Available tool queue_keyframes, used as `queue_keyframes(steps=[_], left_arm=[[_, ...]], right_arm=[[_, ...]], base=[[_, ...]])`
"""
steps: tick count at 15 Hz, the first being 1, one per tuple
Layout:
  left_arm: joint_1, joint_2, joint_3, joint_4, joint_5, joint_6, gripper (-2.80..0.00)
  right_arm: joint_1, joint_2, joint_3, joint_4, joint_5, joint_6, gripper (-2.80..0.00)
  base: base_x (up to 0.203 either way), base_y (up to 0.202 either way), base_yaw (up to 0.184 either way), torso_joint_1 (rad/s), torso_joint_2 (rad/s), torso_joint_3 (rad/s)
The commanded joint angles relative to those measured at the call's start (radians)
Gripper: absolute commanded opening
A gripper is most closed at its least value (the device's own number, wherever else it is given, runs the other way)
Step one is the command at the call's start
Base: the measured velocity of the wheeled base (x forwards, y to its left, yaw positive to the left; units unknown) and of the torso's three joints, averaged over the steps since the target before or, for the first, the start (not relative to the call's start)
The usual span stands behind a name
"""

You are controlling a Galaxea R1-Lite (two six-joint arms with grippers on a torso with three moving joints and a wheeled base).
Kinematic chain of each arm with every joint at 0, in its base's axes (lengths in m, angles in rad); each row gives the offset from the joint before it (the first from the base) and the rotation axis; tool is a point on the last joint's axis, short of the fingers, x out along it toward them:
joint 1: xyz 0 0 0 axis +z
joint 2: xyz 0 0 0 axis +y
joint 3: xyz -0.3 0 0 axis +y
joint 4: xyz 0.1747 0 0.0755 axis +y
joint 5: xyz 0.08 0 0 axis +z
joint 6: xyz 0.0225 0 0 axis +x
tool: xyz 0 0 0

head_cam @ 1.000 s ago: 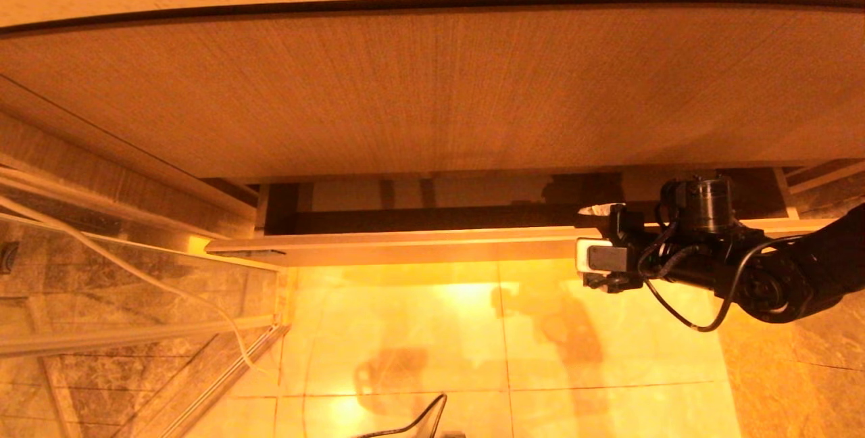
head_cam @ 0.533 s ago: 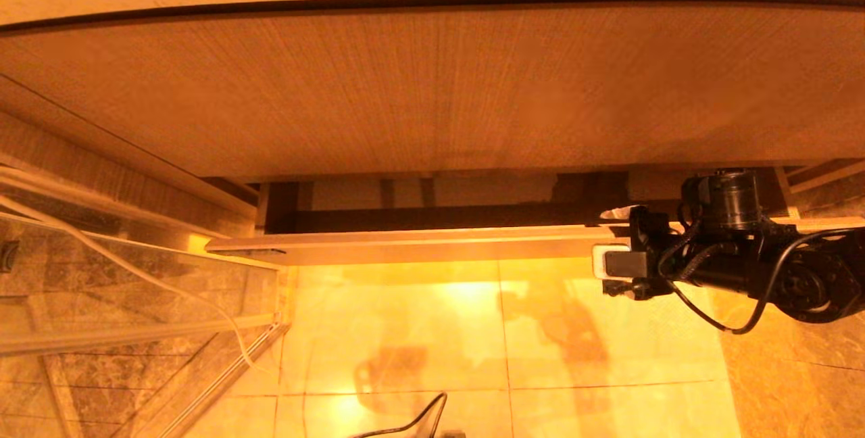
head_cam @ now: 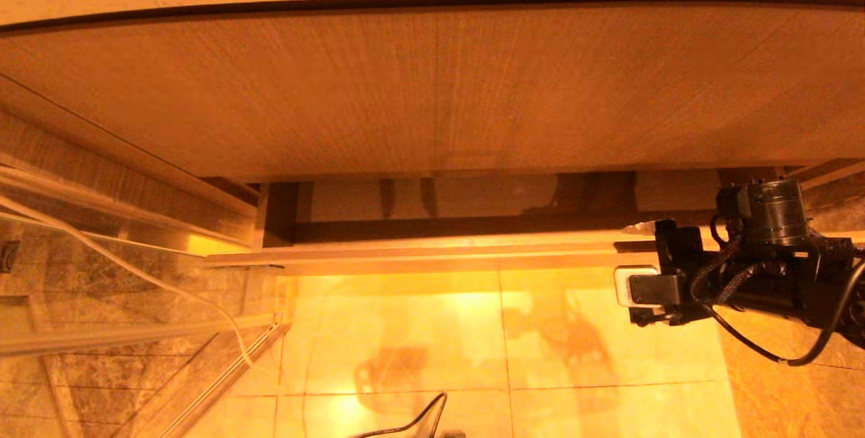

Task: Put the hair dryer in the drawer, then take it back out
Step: Pull open the drawer

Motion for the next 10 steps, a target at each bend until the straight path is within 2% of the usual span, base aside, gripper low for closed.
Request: queue_keyframes(steps=[1,4,7,8,10], left_arm=[[0.0,0.0,0.0,-0.001,0.0,0.0,-2.8],[0.0,0.0,0.0,-0.001,0.0,0.0,-2.8],[0.0,0.0,0.0,-0.001,0.0,0.0,-2.8],[0.0,0.0,0.0,-0.001,0.0,0.0,-2.8],[0.0,0.0,0.0,-0.001,0.0,0.0,-2.8]], right_arm=[[0.016,-0.059,0.023,0.011,-0.014,-0.009,0.0],[0.047,-0.085,0.03,0.068,-0.056,0.001,0.0],[0.051,-0.121,0.017,0.068,-0.043,0.006,0.0],[0.052,-0.132,0.011,0.064,-0.034,0.005,-2.8],[0.06,-0.158,0.022,0.06,-0.037,0.018,-2.8]], base=[[0.0,0.0,0.0,0.0,0.0,0.0],[0.0,0.0,0.0,0.0,0.0,0.0],[0.0,0.0,0.0,0.0,0.0,0.0],[0.0,0.0,0.0,0.0,0.0,0.0],[0.0,0.0,0.0,0.0,0.0,0.0]])
